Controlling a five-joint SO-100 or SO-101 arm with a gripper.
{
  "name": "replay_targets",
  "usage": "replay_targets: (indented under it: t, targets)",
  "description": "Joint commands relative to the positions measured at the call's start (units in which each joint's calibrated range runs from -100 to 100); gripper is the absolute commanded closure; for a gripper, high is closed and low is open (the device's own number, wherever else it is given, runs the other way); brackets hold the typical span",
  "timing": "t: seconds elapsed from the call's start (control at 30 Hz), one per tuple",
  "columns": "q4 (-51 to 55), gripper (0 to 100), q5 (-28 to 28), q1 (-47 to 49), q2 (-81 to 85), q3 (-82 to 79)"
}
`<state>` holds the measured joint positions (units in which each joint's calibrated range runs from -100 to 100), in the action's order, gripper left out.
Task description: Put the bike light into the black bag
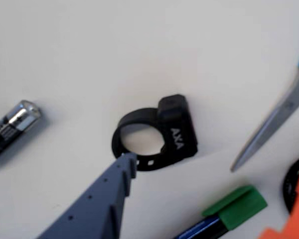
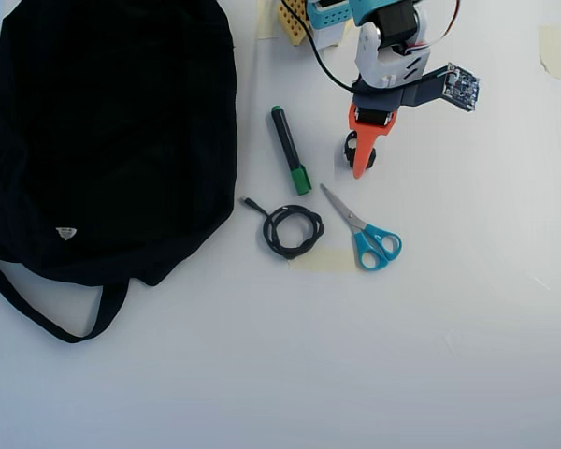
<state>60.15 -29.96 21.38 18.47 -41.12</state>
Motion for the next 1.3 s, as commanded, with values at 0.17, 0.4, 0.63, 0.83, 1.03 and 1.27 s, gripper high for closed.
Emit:
replay_targets:
  t: [0.17, 0.4, 0.63, 0.83, 1.03, 1.27]
  targets:
    - [-1.24, 59, -0.29, 0.16, -3.78, 0.95]
    - [-6.92, 59, -0.35, 0.23, -7.6, 1.04]
    - [-7.44, 59, -2.44, -1.11, -9.18, 1.04]
    - [-8.56, 59, -2.44, -1.19, -13.24, 1.13]
    - [-11.75, 59, -2.29, -1.41, -15.48, 1.04]
    - [-11.75, 59, -1.87, -1.56, -15.98, 1.04]
